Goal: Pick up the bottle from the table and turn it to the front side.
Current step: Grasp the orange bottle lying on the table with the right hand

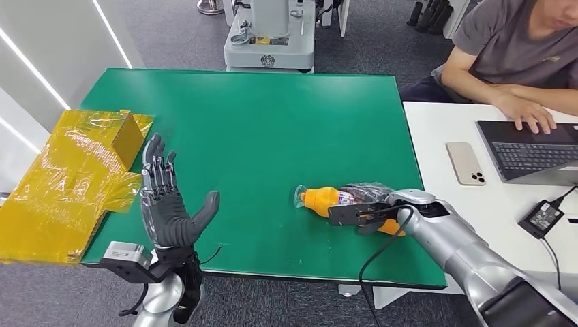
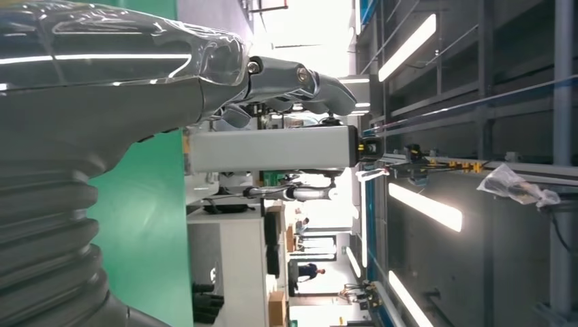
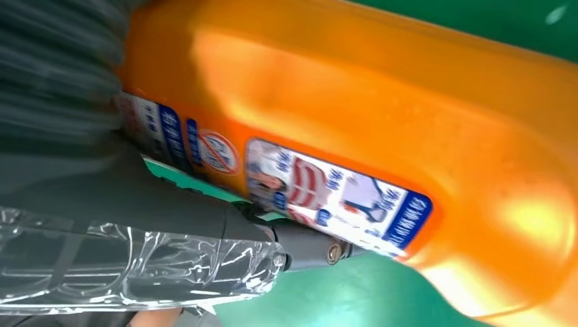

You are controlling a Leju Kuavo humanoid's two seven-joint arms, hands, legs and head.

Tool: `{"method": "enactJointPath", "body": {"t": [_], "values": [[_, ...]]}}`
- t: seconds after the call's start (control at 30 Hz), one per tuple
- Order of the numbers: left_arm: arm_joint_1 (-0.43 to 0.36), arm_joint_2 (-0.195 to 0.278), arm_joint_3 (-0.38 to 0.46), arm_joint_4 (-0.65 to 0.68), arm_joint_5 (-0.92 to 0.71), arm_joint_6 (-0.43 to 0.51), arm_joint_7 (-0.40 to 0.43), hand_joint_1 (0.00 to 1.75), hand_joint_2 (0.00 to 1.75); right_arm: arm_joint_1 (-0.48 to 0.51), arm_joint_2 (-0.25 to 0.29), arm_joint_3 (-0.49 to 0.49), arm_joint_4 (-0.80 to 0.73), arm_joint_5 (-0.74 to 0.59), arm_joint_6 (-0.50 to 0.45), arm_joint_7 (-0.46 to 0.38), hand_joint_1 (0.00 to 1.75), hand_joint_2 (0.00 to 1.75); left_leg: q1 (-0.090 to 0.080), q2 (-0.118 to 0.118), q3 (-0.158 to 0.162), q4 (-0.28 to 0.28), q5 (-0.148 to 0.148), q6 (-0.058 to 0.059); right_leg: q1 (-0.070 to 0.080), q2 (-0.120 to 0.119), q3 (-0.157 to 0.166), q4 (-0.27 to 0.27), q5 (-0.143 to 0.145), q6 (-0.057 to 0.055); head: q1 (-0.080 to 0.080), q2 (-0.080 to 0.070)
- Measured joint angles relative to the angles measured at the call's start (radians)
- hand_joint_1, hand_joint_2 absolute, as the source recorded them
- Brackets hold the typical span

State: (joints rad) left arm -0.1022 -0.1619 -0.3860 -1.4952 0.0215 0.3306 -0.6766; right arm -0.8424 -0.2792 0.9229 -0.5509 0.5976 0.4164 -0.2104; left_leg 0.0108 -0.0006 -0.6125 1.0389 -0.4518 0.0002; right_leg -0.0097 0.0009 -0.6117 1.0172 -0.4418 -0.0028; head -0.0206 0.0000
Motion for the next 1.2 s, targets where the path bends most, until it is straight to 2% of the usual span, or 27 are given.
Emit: {"method": "enactJointPath", "body": {"t": [0.53, 1.2], "values": [[0.009, 0.016, -0.002, 0.006, 0.012, 0.031, -0.015, 0.0, 1.75, -0.1, 0.0, 0.041, -0.02, -0.001, -0.013, 0.014, 0.0, 1.75, 0.0, 0.0, -0.001, 0.0, 0.0, 0.0, 0.0, 0.0, -0.001, 0.0, 0.0, 0.0, 0.0, 0.0], [0.014, 0.017, -0.002, 0.006, 0.012, 0.033, -0.015, 0.0, 1.75, -0.1, -0.002, 0.072, -0.034, -0.008, -0.019, 0.028, 0.0, 1.75, 0.0, 0.0, -0.001, 0.0, 0.0, 0.0, 0.0, 0.0, -0.001, 0.0, 0.0, 0.0, 0.0, 0.0]]}}
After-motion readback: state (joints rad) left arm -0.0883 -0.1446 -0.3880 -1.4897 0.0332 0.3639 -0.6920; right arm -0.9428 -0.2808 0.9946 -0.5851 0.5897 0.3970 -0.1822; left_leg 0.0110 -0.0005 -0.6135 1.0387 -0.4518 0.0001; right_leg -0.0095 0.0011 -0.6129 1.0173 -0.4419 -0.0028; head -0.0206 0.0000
